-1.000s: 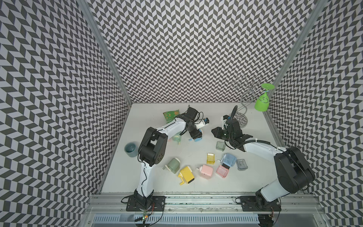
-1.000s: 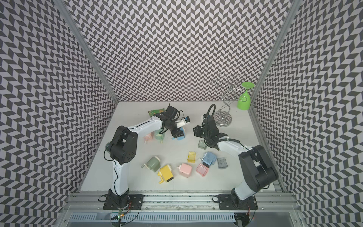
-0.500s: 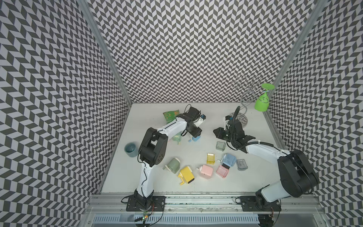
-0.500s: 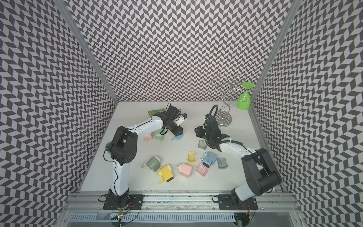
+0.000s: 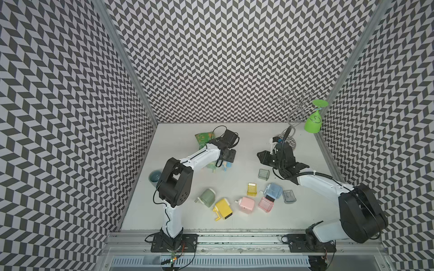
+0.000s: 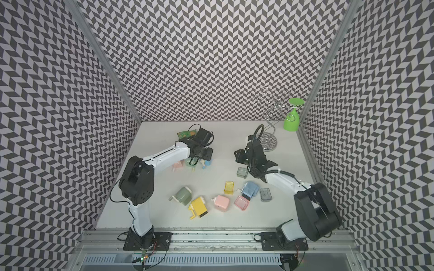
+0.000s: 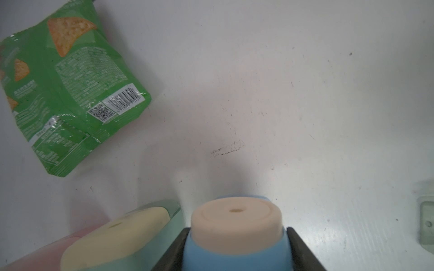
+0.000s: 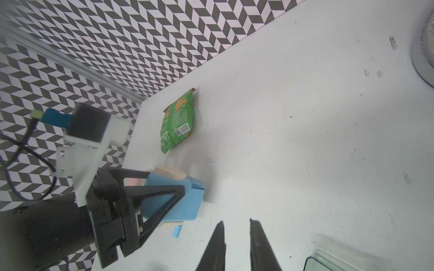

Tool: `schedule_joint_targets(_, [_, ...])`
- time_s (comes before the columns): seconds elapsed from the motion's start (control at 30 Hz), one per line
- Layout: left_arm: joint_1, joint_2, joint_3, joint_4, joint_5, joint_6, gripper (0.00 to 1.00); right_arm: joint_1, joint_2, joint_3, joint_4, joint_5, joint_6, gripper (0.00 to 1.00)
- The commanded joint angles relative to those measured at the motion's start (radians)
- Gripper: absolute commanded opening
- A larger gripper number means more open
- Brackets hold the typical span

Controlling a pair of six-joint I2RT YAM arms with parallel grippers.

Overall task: Put the tray back into the pencil sharpener
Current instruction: Place the pencil sharpener at the center of the board.

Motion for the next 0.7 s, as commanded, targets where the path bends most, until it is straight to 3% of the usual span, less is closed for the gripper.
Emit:
schedule_joint_targets(0.0, [-0.020, 0.016, 0.009, 0.030, -0.078, -0.094, 0.25, -0.006, -0.028, 0.004, 0.029, 0.021, -0.007, 0.21])
schedule_joint_targets(0.13, [-0.033, 0.031, 0.001, 0.042, -0.122, -0.104, 0.28, -0.005, -0.029, 0.002, 0.021, 0.024, -0.011, 0.21])
schedule_joint_targets(0.47, [-0.036, 0.060, -0.017, 0.044, -0.092, -0.104, 0.45, -0.005, -0.043, -0.010, 0.011, 0.036, -0.014, 0.21])
schedule_joint_targets(0.67, [-0.039, 0.042, -0.030, 0.056, -0.091, -0.104, 0.67, -0.005, -0.054, -0.013, 0.009, 0.040, -0.021, 0.25])
